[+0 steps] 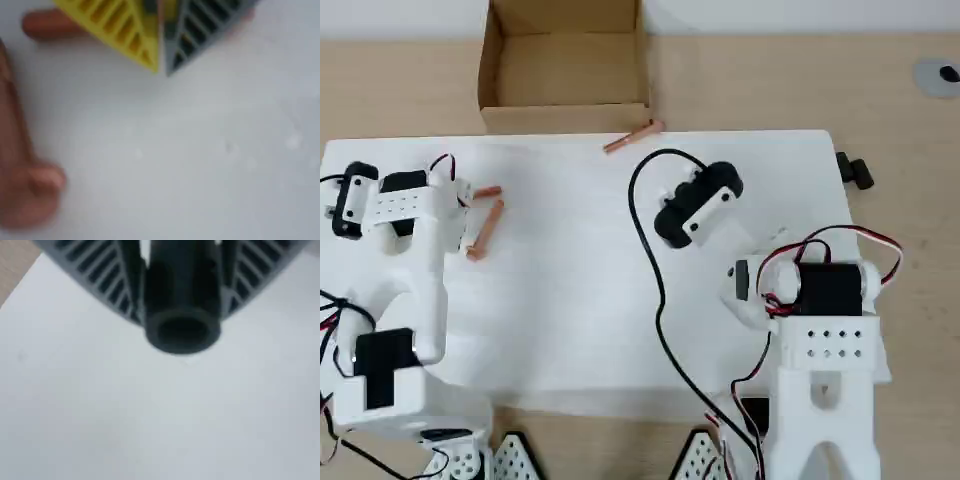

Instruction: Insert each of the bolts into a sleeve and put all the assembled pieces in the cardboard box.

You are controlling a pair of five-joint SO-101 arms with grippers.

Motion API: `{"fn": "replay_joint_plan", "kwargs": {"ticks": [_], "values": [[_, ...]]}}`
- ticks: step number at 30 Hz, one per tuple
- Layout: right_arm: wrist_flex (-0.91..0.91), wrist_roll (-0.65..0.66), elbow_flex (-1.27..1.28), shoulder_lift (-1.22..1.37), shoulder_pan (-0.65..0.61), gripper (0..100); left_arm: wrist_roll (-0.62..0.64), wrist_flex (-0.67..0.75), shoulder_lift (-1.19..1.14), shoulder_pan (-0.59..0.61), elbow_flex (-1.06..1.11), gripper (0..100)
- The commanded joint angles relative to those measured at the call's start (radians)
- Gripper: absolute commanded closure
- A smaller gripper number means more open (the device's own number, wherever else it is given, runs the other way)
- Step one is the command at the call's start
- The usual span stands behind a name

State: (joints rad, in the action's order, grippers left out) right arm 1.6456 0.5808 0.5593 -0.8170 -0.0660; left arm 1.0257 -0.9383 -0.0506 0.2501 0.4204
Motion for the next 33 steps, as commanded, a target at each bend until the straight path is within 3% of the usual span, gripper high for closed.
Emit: {"fn": "replay_joint_plan", "kwargs": {"ticks": [1, 15, 26, 33], "values": [[0.009, -0.018, -0.002, -0.018, 0.015, 98.7, 0.006, 0.041, -0.025, 0.038, -0.063, 99], [0.015, -0.029, -0.002, -0.018, 0.015, 98.7, 0.002, 0.038, -0.229, 0.058, -0.239, 99], [0.035, -0.029, -0.008, -0.018, 0.015, 98.7, 0.005, -0.198, -0.496, 0.052, -0.542, 99], [0.046, -0.029, -0.013, -0.018, 0.015, 98.7, 0.005, -0.267, -0.524, 0.052, -0.594, 99]]}}
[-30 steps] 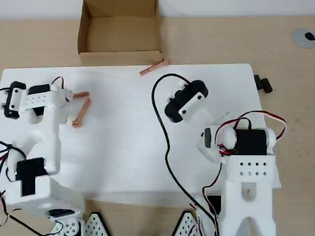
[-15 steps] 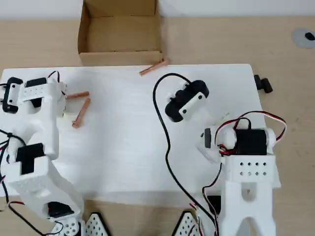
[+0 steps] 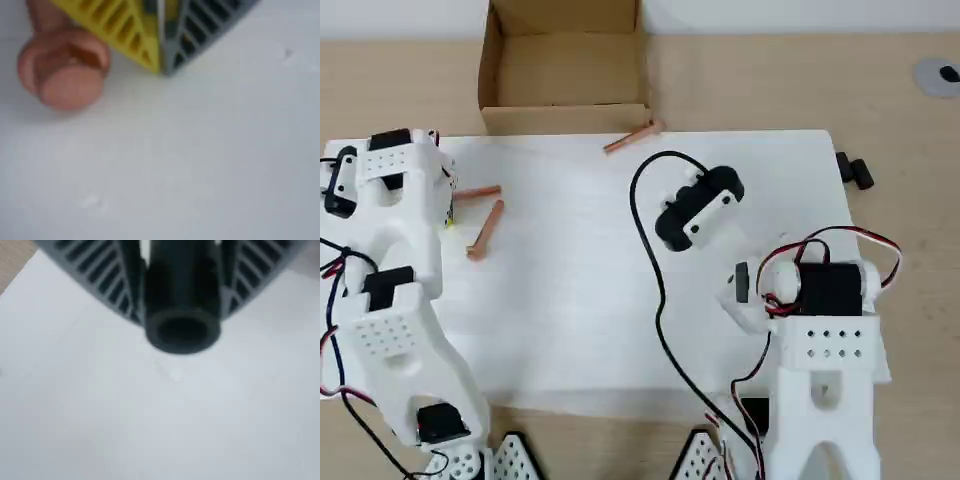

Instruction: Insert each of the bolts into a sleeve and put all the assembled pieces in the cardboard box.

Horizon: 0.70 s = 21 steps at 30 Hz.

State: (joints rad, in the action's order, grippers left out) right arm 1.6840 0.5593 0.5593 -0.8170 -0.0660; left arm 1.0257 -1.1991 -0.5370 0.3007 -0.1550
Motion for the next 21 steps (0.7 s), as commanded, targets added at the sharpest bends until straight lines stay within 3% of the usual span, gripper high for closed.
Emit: {"fn": "replay_joint_plan", "kwargs": {"ticks": [1, 4, 9, 21], "values": [[0.011, -0.008, -0.013, -0.019, 0.015, 98.7, 0.002, -0.011, -0.038, 0.002, -0.02, 99], [0.011, -0.008, -0.015, -0.019, 0.015, 98.7, -0.043, -0.012, -0.033, 0.002, -0.02, 99], [0.011, -0.008, -0.015, -0.021, 0.015, 98.7, -0.304, -0.049, 0.068, -0.015, -0.063, 99], [0.011, -0.028, -0.015, -0.018, 0.013, 98.7, -0.31, -0.055, 0.259, -0.037, -0.057, 99]]}}
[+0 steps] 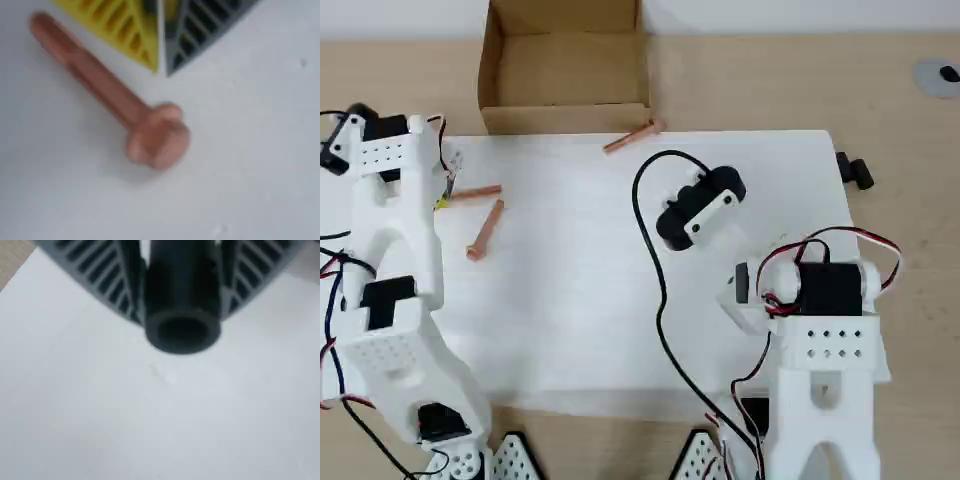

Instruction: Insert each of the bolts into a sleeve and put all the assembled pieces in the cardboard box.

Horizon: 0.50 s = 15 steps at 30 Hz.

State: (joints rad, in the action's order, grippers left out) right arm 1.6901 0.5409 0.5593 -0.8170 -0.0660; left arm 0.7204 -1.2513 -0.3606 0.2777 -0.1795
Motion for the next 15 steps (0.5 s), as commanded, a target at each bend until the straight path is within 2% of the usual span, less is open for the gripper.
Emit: {"fn": "replay_joint_plan", "kwargs": {"ticks": [1, 3, 9, 15], "values": [[0.005, -0.009, -0.013, -0.018, 0.013, 98.7, -0.003, 0.003, 0.084, -0.014, -0.032, 99], [0.005, -0.009, -0.013, -0.018, 0.007, 98.7, 0.034, 0.006, 0.07, -0.014, -0.032, 97], [0.0, -0.04, -0.021, 0.038, -0.058, 98.7, 0.33, 0.043, -0.001, -0.014, -0.034, 85], [-0.002, -0.052, -0.058, 0.087, -0.079, 98.7, 0.514, 0.048, -0.074, -0.035, -0.034, 83]]}}
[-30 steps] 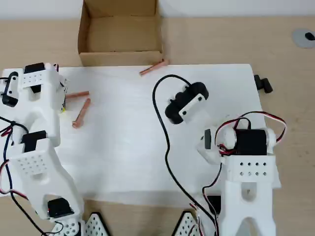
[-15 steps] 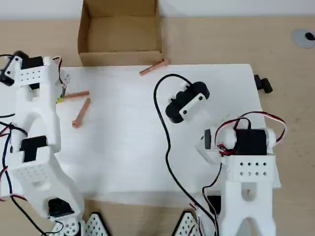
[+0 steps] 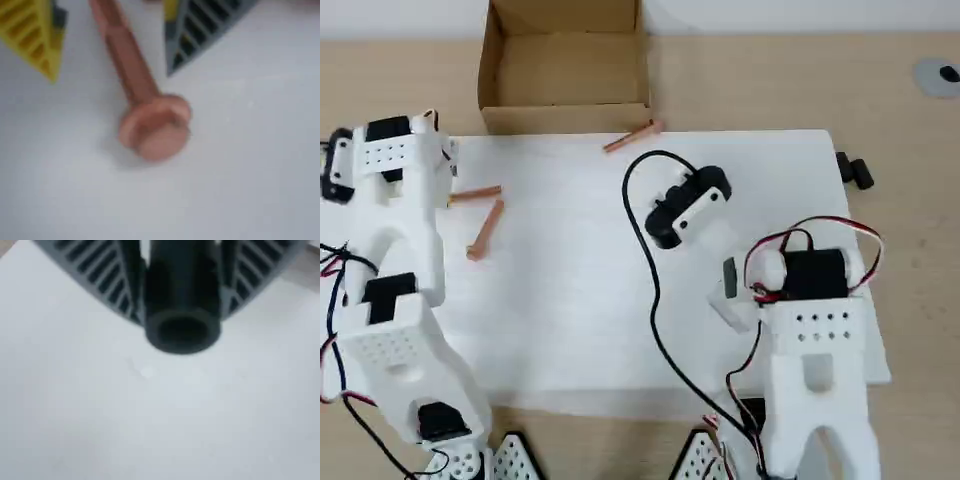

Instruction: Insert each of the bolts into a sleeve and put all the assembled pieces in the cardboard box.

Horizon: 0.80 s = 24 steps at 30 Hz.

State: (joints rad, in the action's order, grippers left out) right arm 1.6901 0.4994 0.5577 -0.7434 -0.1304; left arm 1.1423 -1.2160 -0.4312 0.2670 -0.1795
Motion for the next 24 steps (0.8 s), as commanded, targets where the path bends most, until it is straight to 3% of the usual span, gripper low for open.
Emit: {"fn": "replay_joint_plan", "kwargs": {"ticks": [1, 14, 24], "values": [[-0.002, -0.011, -0.056, 0.019, -0.019, 98.7, 0.127, 0.012, -0.013, -0.028, -0.035, 83], [-0.002, -0.011, -0.056, 0.028, -0.03, 98.7, 0.175, 0.143, -0.147, -0.028, -0.041, 83], [-0.002, -0.011, -0.056, 0.03, -0.03, 98.7, 0.176, 0.141, -0.148, 0.035, -0.041, 83]]}}
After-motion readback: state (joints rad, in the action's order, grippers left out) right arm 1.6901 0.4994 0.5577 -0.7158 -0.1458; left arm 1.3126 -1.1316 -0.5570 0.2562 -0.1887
